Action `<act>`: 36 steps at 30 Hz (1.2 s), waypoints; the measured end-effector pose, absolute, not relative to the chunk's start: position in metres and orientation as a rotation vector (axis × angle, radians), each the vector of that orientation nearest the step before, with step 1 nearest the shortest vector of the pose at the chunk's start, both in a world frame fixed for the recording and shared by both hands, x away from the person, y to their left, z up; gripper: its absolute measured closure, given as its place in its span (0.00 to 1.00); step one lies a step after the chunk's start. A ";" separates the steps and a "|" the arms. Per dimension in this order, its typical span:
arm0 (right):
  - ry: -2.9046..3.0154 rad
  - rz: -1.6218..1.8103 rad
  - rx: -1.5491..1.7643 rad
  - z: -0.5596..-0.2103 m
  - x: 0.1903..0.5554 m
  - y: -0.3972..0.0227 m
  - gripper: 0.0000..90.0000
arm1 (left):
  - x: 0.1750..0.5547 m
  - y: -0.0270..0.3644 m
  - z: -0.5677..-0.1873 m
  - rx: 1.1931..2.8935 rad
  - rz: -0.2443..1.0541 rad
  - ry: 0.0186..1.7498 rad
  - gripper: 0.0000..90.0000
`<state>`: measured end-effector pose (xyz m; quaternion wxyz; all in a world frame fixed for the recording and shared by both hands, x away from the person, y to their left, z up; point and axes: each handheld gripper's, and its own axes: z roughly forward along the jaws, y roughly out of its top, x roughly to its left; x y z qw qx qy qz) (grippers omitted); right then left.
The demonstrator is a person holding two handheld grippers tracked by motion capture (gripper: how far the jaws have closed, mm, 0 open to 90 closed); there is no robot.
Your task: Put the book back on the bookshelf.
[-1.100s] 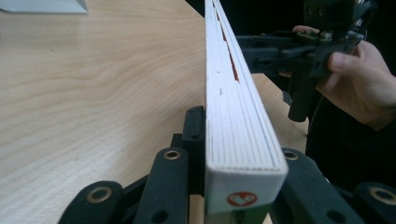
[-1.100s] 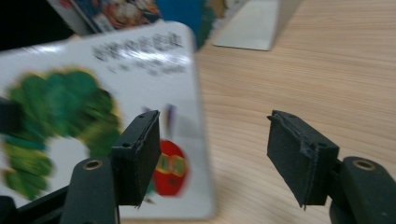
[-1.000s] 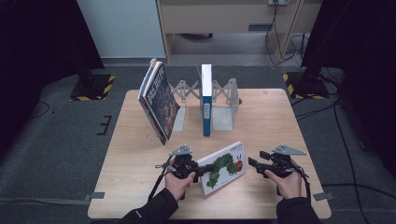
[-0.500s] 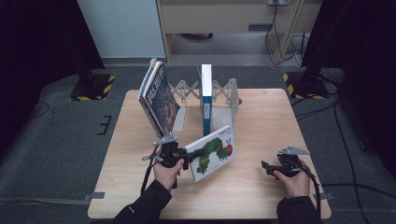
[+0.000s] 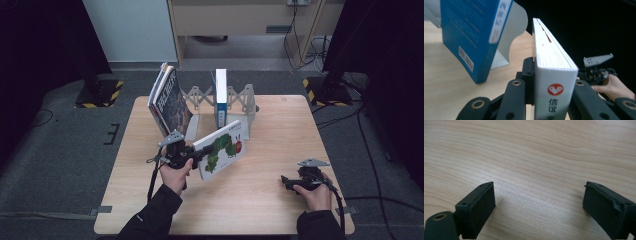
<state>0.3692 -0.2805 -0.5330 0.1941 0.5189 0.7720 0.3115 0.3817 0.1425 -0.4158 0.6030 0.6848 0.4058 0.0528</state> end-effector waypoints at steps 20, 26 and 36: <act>2.133 0.899 1.426 -0.539 0.368 -0.279 0.04 | 0.406 0.109 -0.414 1.527 0.266 0.967 0.83; 2.134 0.898 1.427 -0.539 0.368 -0.279 0.04 | 0.416 0.100 -0.413 1.503 0.296 0.976 0.83; 2.136 0.898 1.424 -0.539 0.368 -0.279 0.04 | 0.429 0.086 -0.421 1.515 0.338 1.015 0.83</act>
